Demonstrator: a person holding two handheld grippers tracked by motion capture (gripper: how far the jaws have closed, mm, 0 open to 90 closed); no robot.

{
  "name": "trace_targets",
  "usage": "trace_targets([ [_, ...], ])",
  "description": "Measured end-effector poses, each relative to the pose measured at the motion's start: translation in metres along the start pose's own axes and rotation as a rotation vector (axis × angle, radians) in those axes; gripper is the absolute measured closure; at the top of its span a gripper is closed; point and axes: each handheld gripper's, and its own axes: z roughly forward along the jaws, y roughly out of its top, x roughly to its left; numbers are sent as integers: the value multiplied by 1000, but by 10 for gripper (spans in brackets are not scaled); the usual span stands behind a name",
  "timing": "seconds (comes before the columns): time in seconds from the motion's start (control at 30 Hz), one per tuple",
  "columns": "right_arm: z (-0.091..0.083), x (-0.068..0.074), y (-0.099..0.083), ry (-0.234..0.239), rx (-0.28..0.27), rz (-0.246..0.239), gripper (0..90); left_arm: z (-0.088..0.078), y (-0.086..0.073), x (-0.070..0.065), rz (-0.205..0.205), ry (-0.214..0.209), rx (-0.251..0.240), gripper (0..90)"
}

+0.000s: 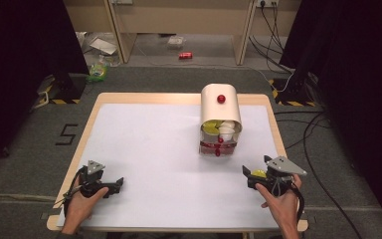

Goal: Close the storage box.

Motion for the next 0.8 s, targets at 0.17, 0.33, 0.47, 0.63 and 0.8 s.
trace_targets([
  [0.17, -3, -2, -6, -1, 0, 6, 158, 0, 0, 0, 0, 0, 0, 0],
  [0.33, -6, -4, -12, -3, 10, 13, 158, 0, 0, 0, 0, -1, 0, 0],
  [0.47, -5, -4, -18, -4, 22, 9, 159, 0, 0, 0, -2, 0, -1, 0],
  [0.63, -3, -5, -24, 1, 44, 10, 160, 0, 0, 0, 1, -1, 0, 0],
  [0.8, -5, -7, -27, -1, 53, 2, 160, 0, 0, 0, 1, -1, 0, 0],
])
